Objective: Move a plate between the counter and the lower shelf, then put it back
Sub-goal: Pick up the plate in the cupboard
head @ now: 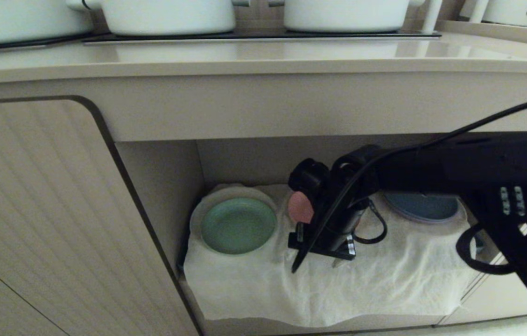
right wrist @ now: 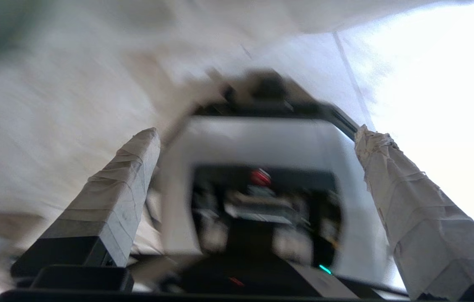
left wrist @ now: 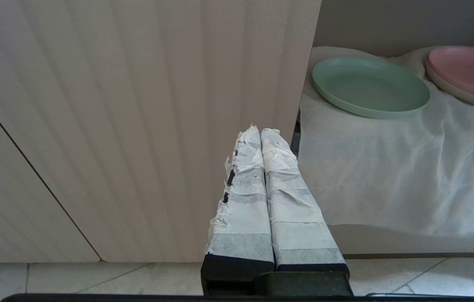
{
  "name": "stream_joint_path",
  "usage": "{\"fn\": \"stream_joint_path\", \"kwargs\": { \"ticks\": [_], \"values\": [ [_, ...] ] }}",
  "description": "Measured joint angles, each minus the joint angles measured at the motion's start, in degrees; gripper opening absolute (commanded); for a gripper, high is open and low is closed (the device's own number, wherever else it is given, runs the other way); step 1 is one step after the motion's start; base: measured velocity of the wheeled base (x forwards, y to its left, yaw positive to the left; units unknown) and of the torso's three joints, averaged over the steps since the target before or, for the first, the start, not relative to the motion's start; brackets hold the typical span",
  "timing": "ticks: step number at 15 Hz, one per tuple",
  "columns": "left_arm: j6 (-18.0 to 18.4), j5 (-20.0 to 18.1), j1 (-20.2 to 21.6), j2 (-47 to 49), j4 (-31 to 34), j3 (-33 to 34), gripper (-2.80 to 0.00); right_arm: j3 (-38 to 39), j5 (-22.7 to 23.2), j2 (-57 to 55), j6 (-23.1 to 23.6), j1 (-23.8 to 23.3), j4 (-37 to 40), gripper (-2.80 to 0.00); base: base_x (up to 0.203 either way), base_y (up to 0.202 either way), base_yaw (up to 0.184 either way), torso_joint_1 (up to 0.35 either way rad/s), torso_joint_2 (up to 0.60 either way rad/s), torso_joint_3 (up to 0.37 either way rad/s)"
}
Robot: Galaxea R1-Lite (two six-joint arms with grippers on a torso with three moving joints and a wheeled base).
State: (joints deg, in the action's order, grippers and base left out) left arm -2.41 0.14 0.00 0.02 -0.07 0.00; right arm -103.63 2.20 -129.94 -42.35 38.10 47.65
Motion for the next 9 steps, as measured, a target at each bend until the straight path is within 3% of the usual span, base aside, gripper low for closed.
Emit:
{"fn": "stream_joint_path", "kwargs": {
  "ticks": [5, 6, 9],
  "values": [
    [0.00, 0.00, 0.00, 0.00, 0.00, 0.00, -2.80, 12.75, 0.18, 6.51, 6.78, -0.47, 0.02, 0.00, 0.000, 0.000, 0.000, 0.000, 0.00, 0.000],
    [0.00, 0.02, 0.00, 0.00, 0.00, 0.00, -2.80, 15.92, 0.18, 8.09, 8.52, -0.65, -0.27, -2.80, 0.000, 0.000, 0.000, 0.000, 0.00, 0.000],
    [0.00, 0.00, 0.00, 0.00, 0.00, 0.00, -2.80, 26.34, 1.40, 13.68, 14.88, -1.00, -2.17, -2.80, 0.000, 0.000, 0.000, 0.000, 0.00, 0.000]
  ]
}}
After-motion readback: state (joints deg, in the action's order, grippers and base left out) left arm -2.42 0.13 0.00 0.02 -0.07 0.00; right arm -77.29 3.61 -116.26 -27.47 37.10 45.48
